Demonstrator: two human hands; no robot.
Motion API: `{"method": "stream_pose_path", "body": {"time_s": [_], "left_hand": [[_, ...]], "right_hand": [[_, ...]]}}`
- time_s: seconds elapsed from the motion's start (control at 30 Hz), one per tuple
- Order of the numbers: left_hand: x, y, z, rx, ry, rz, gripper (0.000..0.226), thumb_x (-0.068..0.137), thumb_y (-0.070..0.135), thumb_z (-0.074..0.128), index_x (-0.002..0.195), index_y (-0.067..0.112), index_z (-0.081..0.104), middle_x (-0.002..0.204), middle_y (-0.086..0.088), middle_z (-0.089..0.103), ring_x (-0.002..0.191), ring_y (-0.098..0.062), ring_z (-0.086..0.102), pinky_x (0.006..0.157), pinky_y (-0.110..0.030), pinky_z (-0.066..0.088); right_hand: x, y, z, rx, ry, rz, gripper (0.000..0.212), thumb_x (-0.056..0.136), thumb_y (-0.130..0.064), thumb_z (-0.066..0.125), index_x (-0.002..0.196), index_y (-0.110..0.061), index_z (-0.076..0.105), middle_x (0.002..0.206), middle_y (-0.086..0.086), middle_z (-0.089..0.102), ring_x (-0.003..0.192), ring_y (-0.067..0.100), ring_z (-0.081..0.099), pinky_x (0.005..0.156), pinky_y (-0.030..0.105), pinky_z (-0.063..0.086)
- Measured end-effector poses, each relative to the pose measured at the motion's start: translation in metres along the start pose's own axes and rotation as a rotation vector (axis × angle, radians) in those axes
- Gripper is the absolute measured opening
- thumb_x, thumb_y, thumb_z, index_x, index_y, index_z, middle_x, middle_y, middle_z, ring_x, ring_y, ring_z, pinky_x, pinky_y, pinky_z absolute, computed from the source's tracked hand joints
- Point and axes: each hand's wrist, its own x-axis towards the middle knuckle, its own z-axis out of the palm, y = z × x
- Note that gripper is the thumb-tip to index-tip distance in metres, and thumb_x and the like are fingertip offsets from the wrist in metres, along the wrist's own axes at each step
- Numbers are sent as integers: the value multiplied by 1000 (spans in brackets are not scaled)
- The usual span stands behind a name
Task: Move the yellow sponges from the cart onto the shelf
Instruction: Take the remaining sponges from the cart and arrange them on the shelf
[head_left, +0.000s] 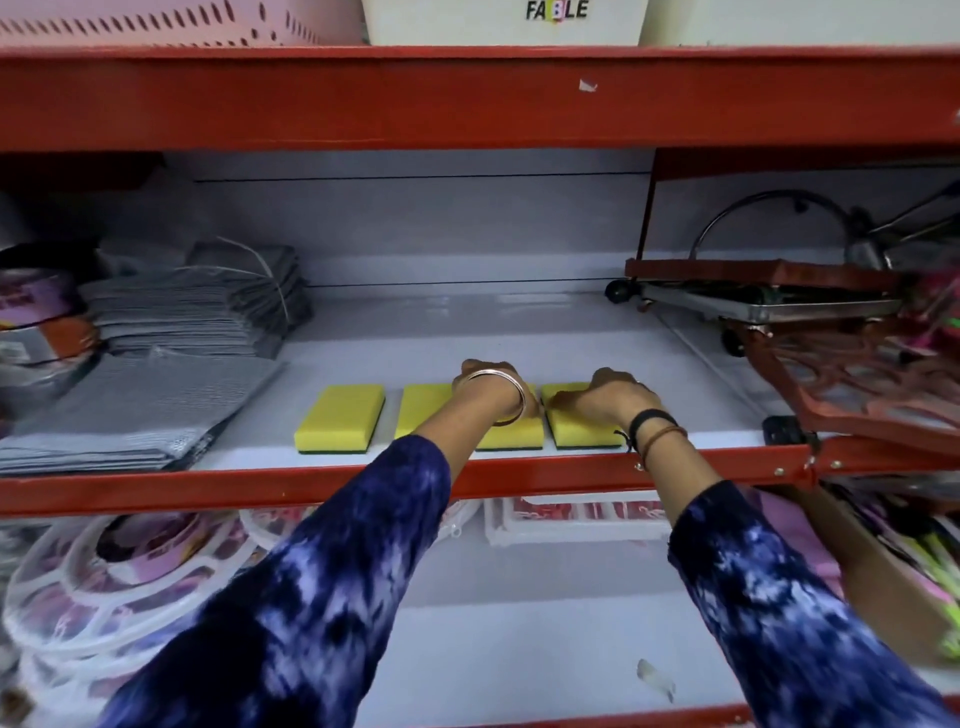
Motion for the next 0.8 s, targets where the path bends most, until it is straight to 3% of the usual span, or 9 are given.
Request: {"method": "stream_pose_path", "body": {"time_s": [0.17,0.27,0.33,0.53,0.63,0.73,0.8], "left_hand": [[-1,-2,-9,135,56,67,45,93,20,48,135,7,40,141,-17,38,129,-34,44,97,-40,45],[-4,-1,-8,204,29,133,42,90,20,53,130,6,48,138,-16,45,121,-35,54,83,-39,47],[-5,-2,-4,235,3,178,38,90,20,55,124,4,54,132,-15,56,116,-34,58,75,-36,47],[-10,-10,6,204,-4,210,50,84,29,63,128,5,53,135,-14,55,121,-33,54,92,-41,49],[-16,-13,9,147,-3,203,57,82,29,67,134,10,51,137,-10,54,124,-30,53,94,-39,49],[-18,-16,12,121,10,207,52,82,23,65,131,11,53,134,-10,56,118,-29,57,86,-36,52],[-17,-17,15,134,10,220,51,82,21,63,131,11,53,134,-10,56,120,-30,56,92,-38,51]], "right_hand": [[9,8,-9,-36,-8,-52,68,91,-53,49,145,-14,33,150,17,35,135,37,39,110,42,38],[7,7,-11,-97,-80,-123,65,94,-45,51,150,-22,28,158,10,24,142,33,30,116,41,32],[4,6,-10,-133,-103,-154,62,96,-43,49,150,-17,30,158,8,26,141,30,33,116,38,33],[-8,10,-6,-88,-83,-168,63,93,-42,54,147,-14,36,154,6,33,128,30,49,95,33,49],[-14,11,-3,-58,-77,-162,63,92,-42,56,146,-15,38,148,8,41,117,30,58,83,29,48],[-18,11,-2,-42,-83,-155,63,92,-41,57,146,-16,37,147,10,45,115,30,59,84,29,47],[-19,11,-1,-39,-88,-146,63,92,-40,57,146,-16,37,148,10,44,122,30,55,96,32,46]]}}
